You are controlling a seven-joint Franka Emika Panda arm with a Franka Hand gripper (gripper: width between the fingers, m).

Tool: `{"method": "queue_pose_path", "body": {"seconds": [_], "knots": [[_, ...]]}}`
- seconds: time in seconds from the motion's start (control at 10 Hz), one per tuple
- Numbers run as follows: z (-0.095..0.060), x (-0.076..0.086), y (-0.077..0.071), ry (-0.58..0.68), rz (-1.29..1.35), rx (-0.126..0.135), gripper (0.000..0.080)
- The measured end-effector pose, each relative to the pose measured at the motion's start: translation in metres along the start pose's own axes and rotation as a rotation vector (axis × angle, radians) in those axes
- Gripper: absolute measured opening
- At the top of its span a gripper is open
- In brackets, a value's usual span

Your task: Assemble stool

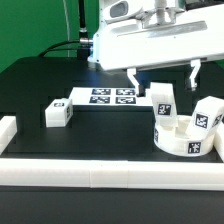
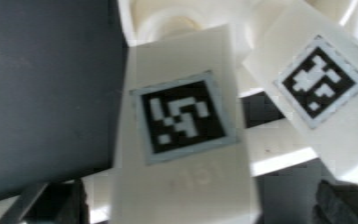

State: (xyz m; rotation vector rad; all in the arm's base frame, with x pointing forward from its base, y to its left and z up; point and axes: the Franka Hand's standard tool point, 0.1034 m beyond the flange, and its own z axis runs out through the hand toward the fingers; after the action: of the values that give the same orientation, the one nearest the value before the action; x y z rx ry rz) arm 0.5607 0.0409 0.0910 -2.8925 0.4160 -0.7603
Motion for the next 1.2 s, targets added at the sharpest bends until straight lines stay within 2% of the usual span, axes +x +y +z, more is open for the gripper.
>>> {"method": "queue_pose_path", "body": {"seconds": [0.3, 0.7, 1.2], "knots": [[-0.010, 0.007, 0.002, -0.011, -0.007, 0.001, 0.0649], [-0.031, 0.024, 0.003, -0.035, -0.005, 0.007, 0.0649], [-0.032, 0.024, 0.004, -0.085, -0.010, 0.012, 0.0649]]}}
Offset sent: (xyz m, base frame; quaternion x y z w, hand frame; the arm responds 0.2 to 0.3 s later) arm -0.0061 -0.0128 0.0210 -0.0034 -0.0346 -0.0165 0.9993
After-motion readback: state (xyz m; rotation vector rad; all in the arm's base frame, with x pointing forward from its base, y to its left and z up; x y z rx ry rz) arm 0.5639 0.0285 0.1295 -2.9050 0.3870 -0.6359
